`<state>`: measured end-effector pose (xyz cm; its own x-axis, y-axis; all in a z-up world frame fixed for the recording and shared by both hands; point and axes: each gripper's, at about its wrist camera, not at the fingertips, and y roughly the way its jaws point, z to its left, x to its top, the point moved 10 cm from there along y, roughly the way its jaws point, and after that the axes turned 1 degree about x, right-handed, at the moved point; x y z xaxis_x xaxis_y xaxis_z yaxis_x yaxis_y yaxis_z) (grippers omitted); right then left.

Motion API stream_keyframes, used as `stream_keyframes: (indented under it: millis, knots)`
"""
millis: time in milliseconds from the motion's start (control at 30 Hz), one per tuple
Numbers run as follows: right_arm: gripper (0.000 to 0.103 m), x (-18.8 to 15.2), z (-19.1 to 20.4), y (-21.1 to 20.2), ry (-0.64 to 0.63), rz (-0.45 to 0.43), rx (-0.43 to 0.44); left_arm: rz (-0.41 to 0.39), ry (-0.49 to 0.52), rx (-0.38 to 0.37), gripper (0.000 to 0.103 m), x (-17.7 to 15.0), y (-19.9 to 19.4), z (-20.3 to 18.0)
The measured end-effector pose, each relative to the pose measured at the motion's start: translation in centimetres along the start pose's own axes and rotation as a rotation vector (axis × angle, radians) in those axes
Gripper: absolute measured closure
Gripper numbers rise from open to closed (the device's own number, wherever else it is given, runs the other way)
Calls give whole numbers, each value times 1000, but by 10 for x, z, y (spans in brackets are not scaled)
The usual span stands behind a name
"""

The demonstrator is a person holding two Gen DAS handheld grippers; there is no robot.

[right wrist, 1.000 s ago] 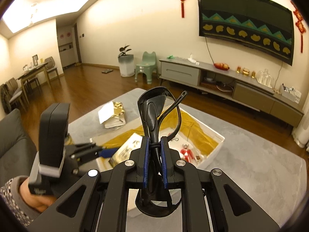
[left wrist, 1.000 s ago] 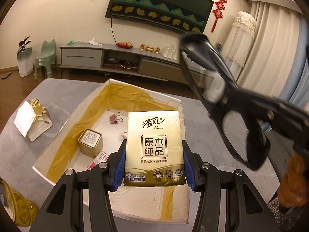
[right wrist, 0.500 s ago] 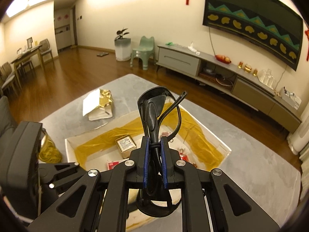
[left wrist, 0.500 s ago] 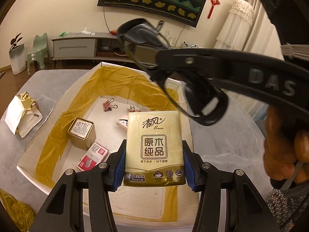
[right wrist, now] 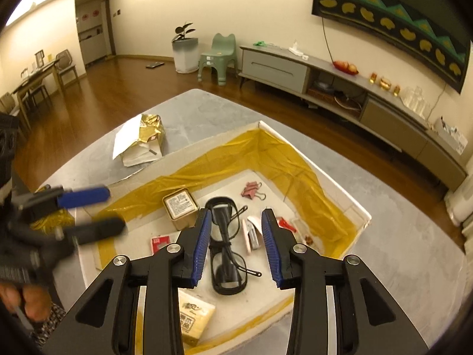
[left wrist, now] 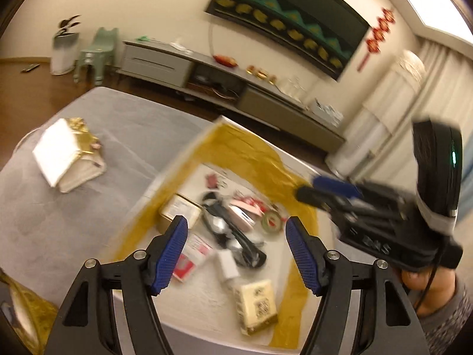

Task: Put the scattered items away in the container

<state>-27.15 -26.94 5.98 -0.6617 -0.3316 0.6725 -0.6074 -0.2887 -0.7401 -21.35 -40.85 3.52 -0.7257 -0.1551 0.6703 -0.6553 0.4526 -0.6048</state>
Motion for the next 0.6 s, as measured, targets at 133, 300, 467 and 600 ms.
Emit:
stream_keyframes:
  millis: [133,300,467,600]
  knots:
    - [65,-4,1,-10,6,-5,9,-9,-21,8,33,3,-2,7]
    - [60,-8,4,-31,-18,-13,5,-6,35,23,33,-1,1,-4]
    - [57,-18,9,-50,-76,0,-13,-31,111,76,33,0,-3,-11]
    - [57,-35,16,-56,-186,34,-82,-35,125,88,33,0,-5,-11]
